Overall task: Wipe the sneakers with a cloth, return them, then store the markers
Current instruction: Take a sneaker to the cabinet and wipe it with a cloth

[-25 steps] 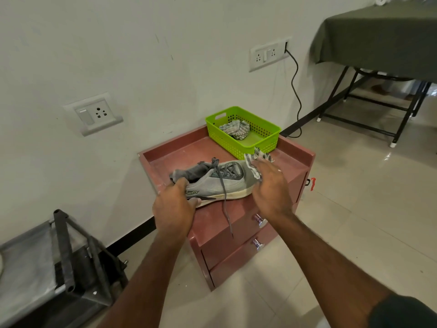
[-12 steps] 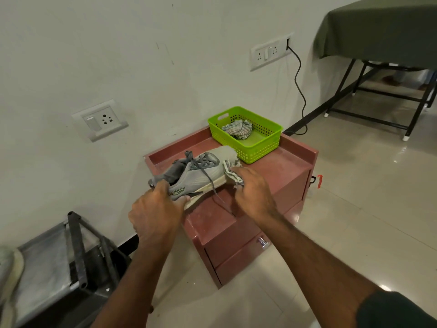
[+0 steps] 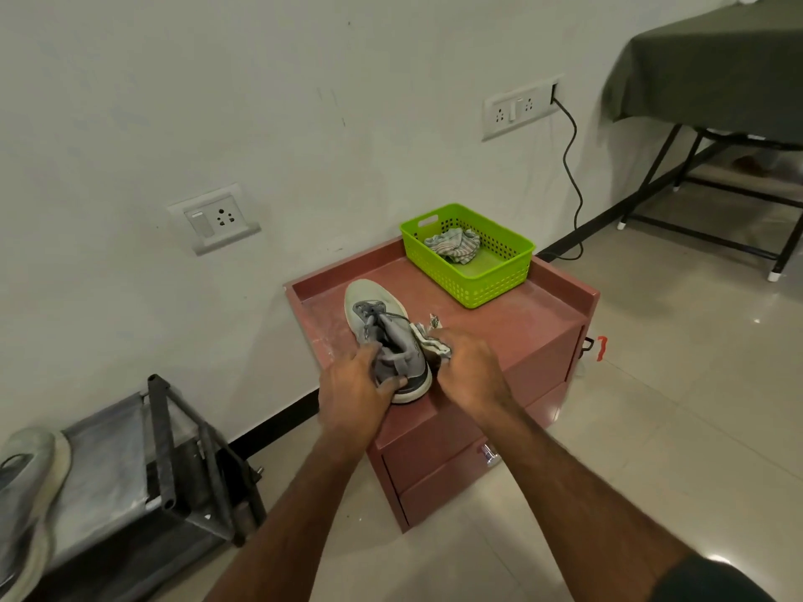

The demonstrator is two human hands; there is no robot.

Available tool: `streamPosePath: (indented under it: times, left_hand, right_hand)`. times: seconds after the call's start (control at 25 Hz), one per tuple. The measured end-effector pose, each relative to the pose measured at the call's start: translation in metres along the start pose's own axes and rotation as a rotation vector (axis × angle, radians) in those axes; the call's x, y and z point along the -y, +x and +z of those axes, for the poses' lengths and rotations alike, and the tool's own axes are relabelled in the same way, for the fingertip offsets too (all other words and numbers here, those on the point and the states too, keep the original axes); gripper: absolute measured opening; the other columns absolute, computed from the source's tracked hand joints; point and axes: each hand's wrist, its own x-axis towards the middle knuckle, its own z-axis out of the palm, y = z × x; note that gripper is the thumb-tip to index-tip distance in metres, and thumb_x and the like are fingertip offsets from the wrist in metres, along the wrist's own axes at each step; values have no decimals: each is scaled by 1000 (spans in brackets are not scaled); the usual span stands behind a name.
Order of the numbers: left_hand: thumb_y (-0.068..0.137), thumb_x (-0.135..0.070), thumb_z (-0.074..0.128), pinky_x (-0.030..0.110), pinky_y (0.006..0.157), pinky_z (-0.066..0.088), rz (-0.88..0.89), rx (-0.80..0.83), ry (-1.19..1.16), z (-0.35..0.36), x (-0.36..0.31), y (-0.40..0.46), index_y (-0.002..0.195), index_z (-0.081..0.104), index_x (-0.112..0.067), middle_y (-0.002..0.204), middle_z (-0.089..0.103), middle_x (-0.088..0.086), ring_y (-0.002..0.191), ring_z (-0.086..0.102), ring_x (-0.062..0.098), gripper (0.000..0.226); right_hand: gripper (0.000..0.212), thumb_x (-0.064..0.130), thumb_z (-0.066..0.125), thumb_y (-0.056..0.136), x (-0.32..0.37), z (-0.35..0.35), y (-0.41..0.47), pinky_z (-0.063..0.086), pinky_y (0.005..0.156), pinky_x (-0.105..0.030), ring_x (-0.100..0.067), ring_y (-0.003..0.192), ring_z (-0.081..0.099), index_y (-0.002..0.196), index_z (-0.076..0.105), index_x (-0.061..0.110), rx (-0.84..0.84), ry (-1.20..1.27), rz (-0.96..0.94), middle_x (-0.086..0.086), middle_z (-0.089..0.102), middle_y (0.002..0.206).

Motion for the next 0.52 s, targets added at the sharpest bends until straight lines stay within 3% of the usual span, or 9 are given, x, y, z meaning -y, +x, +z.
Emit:
streamPosePath:
  times: [0.2, 0.4, 0.52]
  left_hand:
    - [80, -14, 77, 32, 79, 49, -90, 38, -249, 20, -13, 37, 111, 68, -17, 102, 69, -1, 90, 63, 18, 33]
    - [74, -3, 79, 21, 61, 41, -54, 72, -318, 38, -29, 84, 92, 67, -16, 84, 65, -3, 77, 60, 15, 25]
    - [72, -5, 81, 25, 58, 40, -6, 83, -325, 52, -36, 99, 86, 65, -16, 81, 64, 0, 73, 59, 18, 24]
  right_hand:
    - [57, -3, 59, 79, -23, -22, 18, 49, 97, -45, -30, 126, 53, 124, 71, 30, -232, -220, -17, 0, 61, 139]
    - [56, 2, 59, 85, -42, -26, 31, 41, 97, -48, -31, 131, 45, 129, 65, 35, -204, -441, -33, 3, 52, 150]
    - [47, 8, 51, 90, -45, -20, 39, 45, 97, -46, -33, 125, 48, 127, 67, 32, -143, -438, -48, 0, 56, 143]
